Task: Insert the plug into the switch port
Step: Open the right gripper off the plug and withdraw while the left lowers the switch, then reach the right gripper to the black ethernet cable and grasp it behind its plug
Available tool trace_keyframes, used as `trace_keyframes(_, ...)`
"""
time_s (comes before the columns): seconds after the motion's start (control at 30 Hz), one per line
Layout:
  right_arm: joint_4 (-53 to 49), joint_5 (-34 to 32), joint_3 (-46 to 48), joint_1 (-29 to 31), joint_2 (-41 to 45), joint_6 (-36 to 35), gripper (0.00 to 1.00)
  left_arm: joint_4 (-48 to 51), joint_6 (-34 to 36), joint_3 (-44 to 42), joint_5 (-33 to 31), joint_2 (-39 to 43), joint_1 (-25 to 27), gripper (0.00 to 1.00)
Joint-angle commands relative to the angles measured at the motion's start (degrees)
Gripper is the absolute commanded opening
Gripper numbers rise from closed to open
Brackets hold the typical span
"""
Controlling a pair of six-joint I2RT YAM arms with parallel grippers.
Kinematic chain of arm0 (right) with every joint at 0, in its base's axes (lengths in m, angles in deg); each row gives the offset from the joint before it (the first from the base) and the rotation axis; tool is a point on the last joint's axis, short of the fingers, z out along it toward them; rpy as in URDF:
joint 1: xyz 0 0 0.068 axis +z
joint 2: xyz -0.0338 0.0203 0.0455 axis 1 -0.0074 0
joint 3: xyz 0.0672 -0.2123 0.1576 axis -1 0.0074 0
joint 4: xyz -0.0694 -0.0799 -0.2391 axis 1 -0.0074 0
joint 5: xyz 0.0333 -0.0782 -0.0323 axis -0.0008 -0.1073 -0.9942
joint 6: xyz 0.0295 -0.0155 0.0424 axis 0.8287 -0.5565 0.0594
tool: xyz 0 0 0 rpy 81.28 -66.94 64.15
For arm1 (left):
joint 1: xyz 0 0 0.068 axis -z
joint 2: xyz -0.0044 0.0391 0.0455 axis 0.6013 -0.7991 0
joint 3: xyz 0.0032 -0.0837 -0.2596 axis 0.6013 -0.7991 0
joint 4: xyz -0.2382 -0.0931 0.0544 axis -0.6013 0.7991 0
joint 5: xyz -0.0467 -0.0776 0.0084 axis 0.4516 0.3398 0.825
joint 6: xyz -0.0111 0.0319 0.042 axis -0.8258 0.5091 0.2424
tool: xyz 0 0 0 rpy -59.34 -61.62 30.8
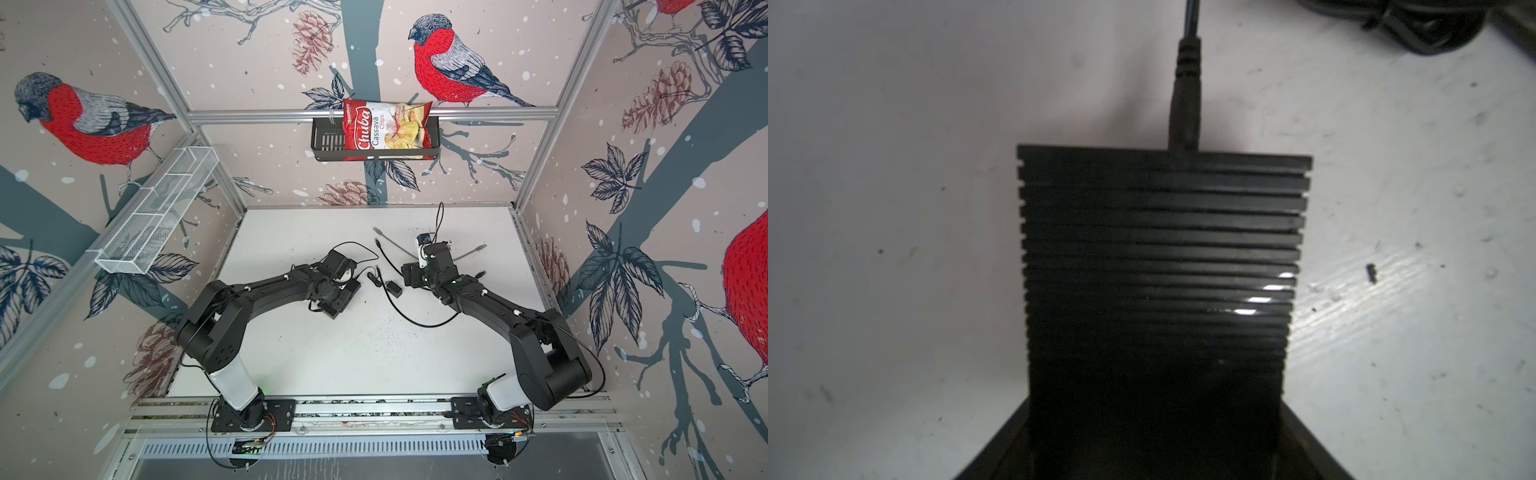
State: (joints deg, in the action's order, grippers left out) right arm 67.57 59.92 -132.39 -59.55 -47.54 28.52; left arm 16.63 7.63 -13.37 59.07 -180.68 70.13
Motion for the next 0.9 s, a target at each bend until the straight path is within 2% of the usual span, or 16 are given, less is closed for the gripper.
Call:
trace_keyframes(0.0,-0.8,2.3,0.3,0.7,-1.3,1.1,0.73,-0.8,-1.9,1.1,0.2,-1.5,-0.1,0.6)
trace_keyframes(0.1,-1.2,3.4,0.9,1.3,-2.5,1.1,0.66,-0.8,-2.2,1.1,-0.3,-2.5,-0.2,0.6)
trace_keyframes(0.23,-1.2,3.9,2.0,2.1,-2.0,2.0,0.63,-1.1,-3.1,1.2,-0.3,-3.6,-0.3,0.62)
trace_keyframes(0.4,-1.8,5.2,3.0,4.2,-0.7,1.8,0.64,-2.0,-3.6,1.0,0.2,-4.5,-0.3,0.66)
trace_keyframes(0.7,-2.4,4.1,3.9,5.5,-4.5,2.1,0.63,-2.8,-2.7,-1.3,-1.0,-3.4,-0.3,0.7)
trace_keyframes(0.87,-1.4,4.8,3.0,5.9,-7.4,2.1,0.57,-2.9,-2.6,-2.4,-1.5,-2.7,-0.2,0.7)
